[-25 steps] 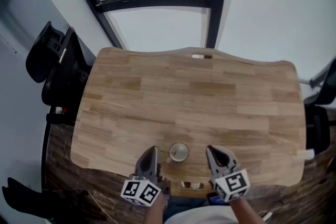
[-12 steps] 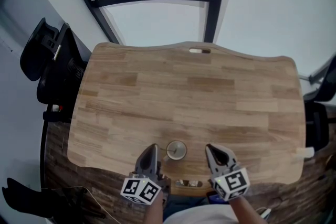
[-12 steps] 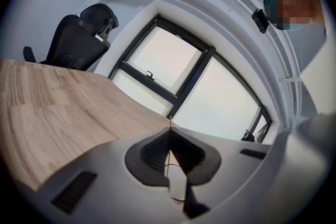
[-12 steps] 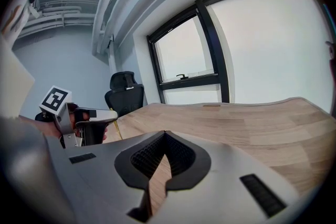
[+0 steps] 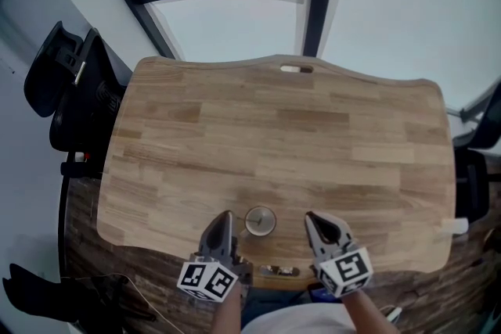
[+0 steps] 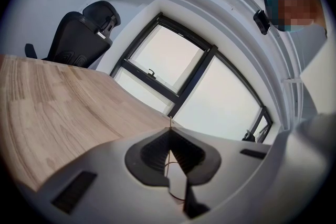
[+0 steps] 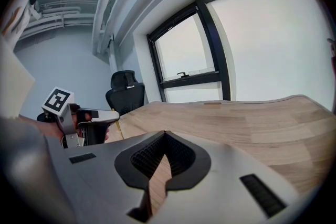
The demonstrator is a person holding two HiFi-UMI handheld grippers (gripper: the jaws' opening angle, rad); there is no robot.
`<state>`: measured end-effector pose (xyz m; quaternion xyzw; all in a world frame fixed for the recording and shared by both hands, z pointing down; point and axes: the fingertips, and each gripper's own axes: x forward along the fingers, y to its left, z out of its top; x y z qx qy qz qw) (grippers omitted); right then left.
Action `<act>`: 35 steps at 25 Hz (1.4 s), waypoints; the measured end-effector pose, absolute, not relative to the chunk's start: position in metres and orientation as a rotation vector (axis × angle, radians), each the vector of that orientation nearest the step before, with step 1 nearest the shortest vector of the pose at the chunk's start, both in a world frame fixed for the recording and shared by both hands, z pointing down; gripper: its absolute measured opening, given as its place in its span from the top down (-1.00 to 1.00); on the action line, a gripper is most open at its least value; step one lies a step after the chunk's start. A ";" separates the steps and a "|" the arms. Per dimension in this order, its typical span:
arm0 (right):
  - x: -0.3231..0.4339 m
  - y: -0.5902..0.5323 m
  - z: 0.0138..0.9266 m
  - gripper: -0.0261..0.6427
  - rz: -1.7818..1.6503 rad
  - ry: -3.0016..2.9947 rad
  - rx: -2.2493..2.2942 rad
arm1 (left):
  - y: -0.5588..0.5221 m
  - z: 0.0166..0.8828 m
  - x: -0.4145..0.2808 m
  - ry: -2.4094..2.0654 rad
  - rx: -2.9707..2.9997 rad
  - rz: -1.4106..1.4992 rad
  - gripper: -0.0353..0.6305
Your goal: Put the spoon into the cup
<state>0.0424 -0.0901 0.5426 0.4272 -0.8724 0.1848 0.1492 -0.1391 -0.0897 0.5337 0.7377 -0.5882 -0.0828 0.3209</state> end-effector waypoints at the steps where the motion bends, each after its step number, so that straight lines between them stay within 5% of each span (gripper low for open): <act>1: 0.043 -0.090 0.543 0.93 0.531 -2.509 1.226 | -0.090 0.534 -0.139 -1.543 1.933 -0.222 0.89; 35: 0.051 -0.078 0.552 0.93 0.569 -2.475 1.228 | -0.086 0.557 -0.138 -1.515 1.857 -0.308 0.89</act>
